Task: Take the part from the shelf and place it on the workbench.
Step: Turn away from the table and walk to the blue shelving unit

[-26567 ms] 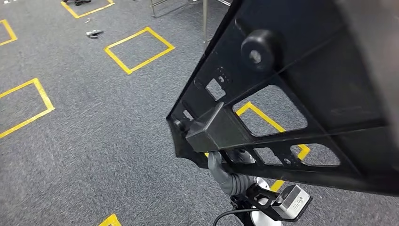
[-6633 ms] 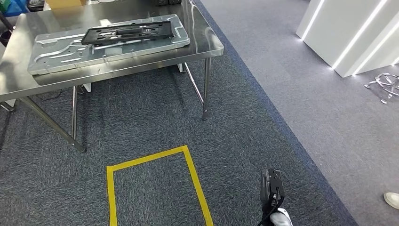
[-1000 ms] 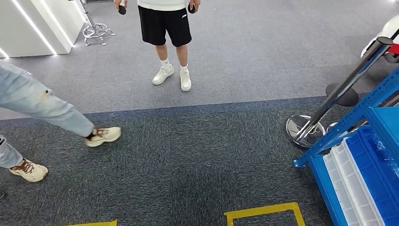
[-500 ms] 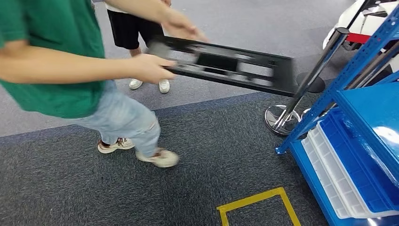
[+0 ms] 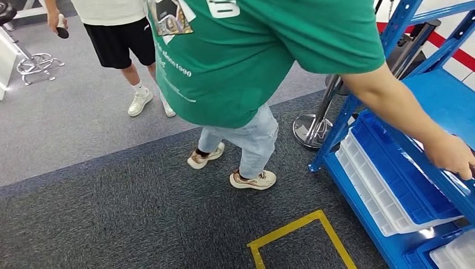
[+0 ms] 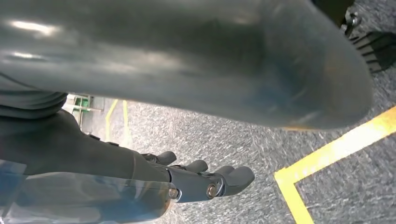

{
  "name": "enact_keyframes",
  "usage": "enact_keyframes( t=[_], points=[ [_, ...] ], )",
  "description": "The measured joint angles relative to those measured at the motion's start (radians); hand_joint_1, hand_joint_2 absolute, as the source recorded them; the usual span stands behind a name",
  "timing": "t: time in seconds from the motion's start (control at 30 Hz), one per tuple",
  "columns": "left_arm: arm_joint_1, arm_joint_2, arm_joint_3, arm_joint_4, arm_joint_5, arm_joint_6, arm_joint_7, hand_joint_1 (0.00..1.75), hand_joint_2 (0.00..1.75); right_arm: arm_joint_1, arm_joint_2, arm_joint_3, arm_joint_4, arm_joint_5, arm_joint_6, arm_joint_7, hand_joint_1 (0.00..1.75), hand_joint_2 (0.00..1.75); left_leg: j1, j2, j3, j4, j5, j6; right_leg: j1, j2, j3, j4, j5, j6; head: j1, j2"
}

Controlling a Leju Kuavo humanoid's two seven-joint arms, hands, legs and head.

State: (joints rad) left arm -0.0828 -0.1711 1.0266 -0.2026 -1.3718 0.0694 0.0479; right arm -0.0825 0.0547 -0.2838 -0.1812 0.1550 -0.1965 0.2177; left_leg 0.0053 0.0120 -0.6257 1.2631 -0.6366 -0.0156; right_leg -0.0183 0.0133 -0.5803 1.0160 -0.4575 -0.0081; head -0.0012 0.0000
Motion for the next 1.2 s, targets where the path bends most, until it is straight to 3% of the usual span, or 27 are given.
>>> enact_keyframes(
  t=[0.03,0.07,0.13,0.2,0.23,0.3,0.37,0.4,0.47,0.53,0.57,0.6,0.63,0.7,0.77,0.83,0.93,1.0,1.03,1.1,1.13,1.17,1.2],
  points=[
    [0.001,0.000,0.000,0.000,0.000,0.000,0.001,0.00,0.00,0.000,0.000,0.000,0.000,0.000,0.001,0.000,0.00,0.00,0.000,-0.002,-0.016,0.029,-0.001,0.001,0.002,0.011,0.000,0.001,0.000,0.000,0.000,0.000],
    [0.002,0.000,0.000,0.000,0.000,0.000,0.001,0.00,0.00,0.001,0.000,0.000,0.000,0.000,0.003,0.000,0.00,0.00,0.000,-0.003,-0.014,0.017,0.020,0.005,0.003,0.022,0.001,0.001,0.000,0.000,0.000,0.000],
    [0.002,0.000,0.000,0.000,0.000,0.001,0.002,0.00,0.00,0.001,0.000,0.000,0.000,0.000,0.006,-0.001,0.00,0.00,-0.002,-0.021,0.036,-0.104,0.097,0.016,0.004,0.043,0.004,0.002,0.000,0.000,0.000,0.000],
    [0.002,0.000,0.000,0.000,-0.001,0.002,0.002,0.00,0.00,0.000,0.002,0.000,0.000,0.000,0.008,-0.002,0.00,0.00,-0.004,-0.053,0.085,-0.221,0.144,0.026,0.005,0.063,0.002,0.003,0.001,0.005,0.000,0.000],
    [0.002,0.001,0.000,0.000,-0.002,0.002,0.003,0.00,0.00,0.001,0.003,0.000,0.000,0.000,0.008,-0.002,0.00,0.00,-0.006,-0.064,0.095,-0.247,0.149,0.029,0.003,0.070,-0.001,0.003,0.003,0.010,0.000,0.000],
    [0.000,0.001,-0.001,0.000,-0.007,0.007,0.011,0.00,0.00,0.004,0.003,0.000,0.001,0.000,0.007,0.001,0.00,0.00,-0.008,-0.059,0.099,-0.257,0.151,0.035,0.001,0.084,-0.005,-0.001,0.008,0.023,0.001,0.000],
    [-0.002,0.001,-0.006,0.000,-0.017,0.029,0.036,0.00,0.00,0.007,0.002,0.000,0.001,0.006,-0.009,0.013,0.00,0.00,-0.004,-0.041,0.105,-0.273,0.163,0.047,0.002,0.066,-0.014,0.016,-0.006,0.032,0.002,0.000],
    [-0.002,0.001,-0.008,0.000,-0.022,0.051,0.055,0.00,0.00,0.007,0.001,0.000,0.001,0.011,-0.029,0.022,0.00,0.00,-0.002,-0.031,0.106,-0.282,0.168,0.053,0.004,0.046,-0.030,0.049,-0.029,0.034,0.004,0.000],
    [0.000,0.001,-0.011,0.000,-0.024,0.109,0.093,0.00,0.00,0.004,0.000,0.000,0.001,0.026,-0.084,0.040,0.00,0.00,-0.003,-0.008,0.106,-0.286,0.172,0.059,0.004,0.009,-0.086,0.169,-0.096,0.037,0.006,0.000],
    [0.004,0.001,-0.011,0.000,-0.021,0.165,0.116,0.00,0.00,0.003,-0.001,0.000,0.002,0.038,-0.133,0.054,0.00,0.00,-0.005,0.014,0.104,-0.285,0.171,0.058,0.000,-0.001,-0.130,0.266,-0.130,0.044,0.006,0.000],
    [0.004,0.001,-0.010,0.000,-0.019,0.183,0.123,0.00,0.00,0.004,-0.002,0.000,0.002,0.043,-0.149,0.060,0.00,0.00,-0.005,0.023,0.104,-0.284,0.169,0.057,-0.002,-0.004,-0.128,0.266,-0.119,0.047,0.006,0.000],
    [0.004,0.001,-0.010,0.000,-0.017,0.200,0.129,0.00,0.00,0.005,-0.004,0.000,0.002,0.048,-0.165,0.066,0.00,0.00,-0.004,0.032,0.104,-0.281,0.167,0.054,-0.005,-0.009,-0.106,0.227,-0.091,0.050,0.006,0.000],
    [0.003,0.001,-0.010,0.000,-0.014,0.212,0.133,0.00,0.00,0.006,-0.006,0.000,0.002,0.052,-0.179,0.070,0.00,0.00,-0.003,0.040,0.104,-0.276,0.163,0.050,-0.008,-0.023,-0.068,0.160,-0.056,0.053,0.006,0.000],
    [0.003,0.001,-0.008,0.000,-0.009,0.237,0.143,0.00,0.00,0.003,-0.008,0.001,0.002,0.062,-0.205,0.078,0.00,0.00,-0.005,0.053,0.103,-0.262,0.150,0.037,-0.006,-0.053,-0.006,0.043,-0.015,0.048,0.006,0.000],
    [0.003,0.002,-0.008,0.000,-0.007,0.259,0.150,0.00,0.00,0.001,-0.008,0.002,0.002,0.070,-0.222,0.084,0.00,0.00,-0.009,0.065,0.103,-0.255,0.143,0.026,-0.001,-0.059,0.006,0.013,-0.014,0.035,0.003,0.000],
    [0.001,0.002,-0.008,0.000,-0.005,0.266,0.150,0.00,0.00,0.004,-0.007,0.003,0.002,0.072,-0.228,0.088,0.00,0.00,-0.006,0.070,0.107,-0.251,0.137,0.016,0.000,-0.043,0.004,0.011,-0.012,0.022,0.001,0.000],
    [-0.002,0.002,-0.007,0.000,-0.003,0.262,0.149,0.00,0.00,0.005,-0.007,0.003,0.002,0.072,-0.227,0.089,0.00,0.00,0.000,0.056,0.105,-0.240,0.124,0.005,-0.003,-0.032,0.005,0.006,-0.008,0.012,0.001,0.000],
    [-0.002,0.002,-0.007,0.000,-0.003,0.261,0.148,0.00,0.00,0.004,-0.006,0.003,0.002,0.072,-0.226,0.089,0.00,0.00,0.000,0.052,0.104,-0.237,0.121,0.004,-0.003,-0.031,0.005,0.006,-0.007,0.011,0.001,0.000],
    [-0.002,0.002,-0.007,0.000,-0.003,0.259,0.147,0.00,0.00,0.004,-0.006,0.003,0.002,0.072,-0.223,0.089,0.00,0.00,0.001,0.041,0.094,-0.214,0.105,0.003,-0.003,-0.029,0.004,0.006,-0.007,0.009,0.001,0.000],
    [0.003,0.002,-0.006,0.000,-0.001,0.244,0.141,0.00,0.00,0.004,-0.006,0.003,0.002,0.068,-0.203,0.089,0.00,0.00,0.002,0.013,0.029,-0.078,0.056,0.003,-0.001,0.000,0.003,0.007,-0.005,0.003,0.000,0.000],
    [0.005,0.002,-0.005,0.000,-0.001,0.235,0.137,0.00,0.00,0.004,-0.005,0.003,0.002,0.066,-0.189,0.088,0.00,0.00,0.002,-0.001,0.010,-0.040,0.051,0.006,0.001,0.018,0.003,0.007,-0.005,0.000,0.000,0.000],
    [0.007,0.002,-0.004,0.000,-0.001,0.226,0.134,0.00,0.00,0.004,-0.004,0.003,0.002,0.063,-0.176,0.088,0.00,0.00,0.002,-0.014,0.011,-0.048,0.073,0.012,0.003,0.037,0.005,0.008,-0.004,0.000,0.000,0.000],
    [0.008,0.002,-0.004,0.000,-0.001,0.217,0.132,0.00,0.00,0.004,-0.002,0.003,0.002,0.060,-0.164,0.089,0.00,0.00,0.000,-0.035,0.042,-0.122,0.110,0.020,0.003,0.047,0.005,0.008,-0.004,0.001,0.000,0.000]
  ],
)
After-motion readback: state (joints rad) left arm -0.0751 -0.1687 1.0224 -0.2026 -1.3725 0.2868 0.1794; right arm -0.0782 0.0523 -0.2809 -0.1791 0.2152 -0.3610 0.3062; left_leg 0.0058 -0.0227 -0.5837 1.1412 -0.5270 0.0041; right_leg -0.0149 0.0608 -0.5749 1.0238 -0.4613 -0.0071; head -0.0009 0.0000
